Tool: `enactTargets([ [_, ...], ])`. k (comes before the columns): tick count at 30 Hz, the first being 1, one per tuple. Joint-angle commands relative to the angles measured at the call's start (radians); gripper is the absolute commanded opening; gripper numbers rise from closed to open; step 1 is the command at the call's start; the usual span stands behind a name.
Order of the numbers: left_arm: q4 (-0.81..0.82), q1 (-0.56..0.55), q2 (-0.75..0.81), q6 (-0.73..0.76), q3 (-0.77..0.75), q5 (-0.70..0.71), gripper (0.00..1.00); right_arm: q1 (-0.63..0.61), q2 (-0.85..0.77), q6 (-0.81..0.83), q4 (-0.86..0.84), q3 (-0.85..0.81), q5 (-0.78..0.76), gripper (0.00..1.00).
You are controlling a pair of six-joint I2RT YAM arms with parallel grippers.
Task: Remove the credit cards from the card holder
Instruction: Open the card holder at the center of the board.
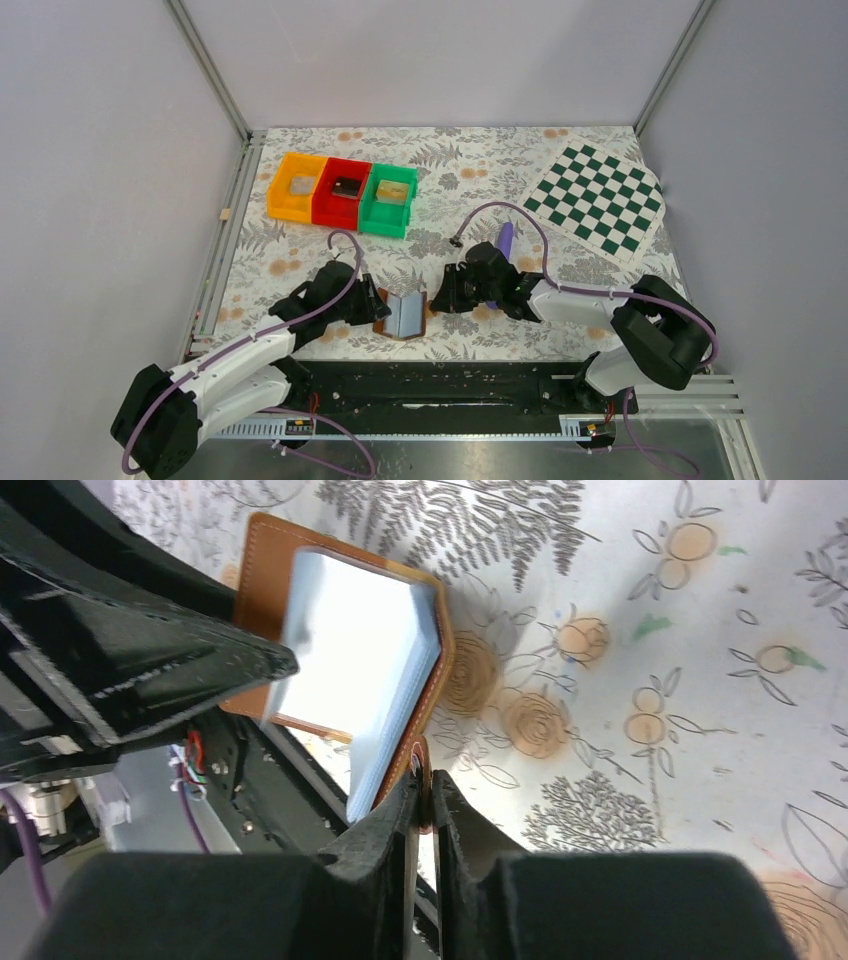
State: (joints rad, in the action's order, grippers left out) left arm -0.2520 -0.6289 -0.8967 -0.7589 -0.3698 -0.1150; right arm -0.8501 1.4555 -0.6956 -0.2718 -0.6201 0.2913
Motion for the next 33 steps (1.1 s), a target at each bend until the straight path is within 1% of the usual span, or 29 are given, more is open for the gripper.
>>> enactTargets([
  [1, -0.035, -0.003, 0.008, 0.006, -0.046, 0.092, 0.27, 0.018, 0.006, 0.075, 0.068, -0.030, -0.044, 0.17],
  [3, -0.075, -0.002, 0.009, 0.008, -0.055, 0.149, 0.27, 0.022, 0.009, 0.084, 0.073, -0.032, -0.044, 0.16],
  [4, -0.096, -0.002, 0.008, 0.009, -0.062, 0.180, 0.31, 0.025, 0.012, 0.088, 0.073, -0.034, -0.039, 0.14],
  [5, -0.122, -0.003, 0.006, 0.007, -0.072, 0.211, 0.38, 0.027, 0.015, 0.091, 0.072, -0.034, -0.035, 0.12],
  [8, -0.187, -0.003, -0.005, 0.003, -0.100, 0.268, 0.46, 0.031, 0.017, 0.091, 0.063, -0.034, -0.029, 0.05],
  [11, -0.235, -0.002, 0.022, -0.012, -0.136, 0.275, 0.48, 0.032, 0.012, 0.086, 0.046, -0.036, -0.018, 0.02],
  [13, -0.232, -0.003, 0.066, -0.014, -0.156, 0.227, 0.48, 0.033, 0.012, 0.083, 0.043, -0.040, -0.012, 0.01],
  [16, -0.169, -0.004, 0.121, -0.006, -0.170, 0.083, 0.51, 0.033, 0.013, 0.081, 0.043, -0.045, -0.005, 0.01],
  [18, -0.152, -0.009, 0.129, -0.009, -0.192, 0.010, 0.53, 0.033, 0.010, 0.079, 0.042, -0.043, 0.000, 0.01],
  [20, -0.137, -0.021, 0.131, -0.010, -0.208, -0.029, 0.53, 0.033, 0.004, 0.076, 0.046, -0.047, -0.001, 0.01],
  [22, -0.081, -0.029, 0.136, -0.023, -0.206, -0.105, 0.52, 0.033, -0.002, 0.073, 0.049, -0.048, 0.000, 0.01],
  [24, 0.017, -0.036, 0.127, -0.048, -0.187, -0.187, 0.52, 0.033, -0.003, 0.066, 0.049, -0.050, 0.004, 0.01],
  [28, 0.153, -0.057, 0.030, -0.058, -0.174, -0.310, 0.48, 0.033, -0.002, 0.057, 0.048, -0.059, 0.008, 0.01],
  [30, 0.208, -0.090, -0.004, -0.055, -0.179, -0.338, 0.48, 0.033, -0.007, 0.053, 0.052, -0.059, 0.007, 0.00],
  [33, 0.224, -0.149, -0.032, -0.033, -0.211, -0.311, 0.48, 0.033, -0.023, 0.037, 0.054, -0.061, 0.014, 0.00],
])
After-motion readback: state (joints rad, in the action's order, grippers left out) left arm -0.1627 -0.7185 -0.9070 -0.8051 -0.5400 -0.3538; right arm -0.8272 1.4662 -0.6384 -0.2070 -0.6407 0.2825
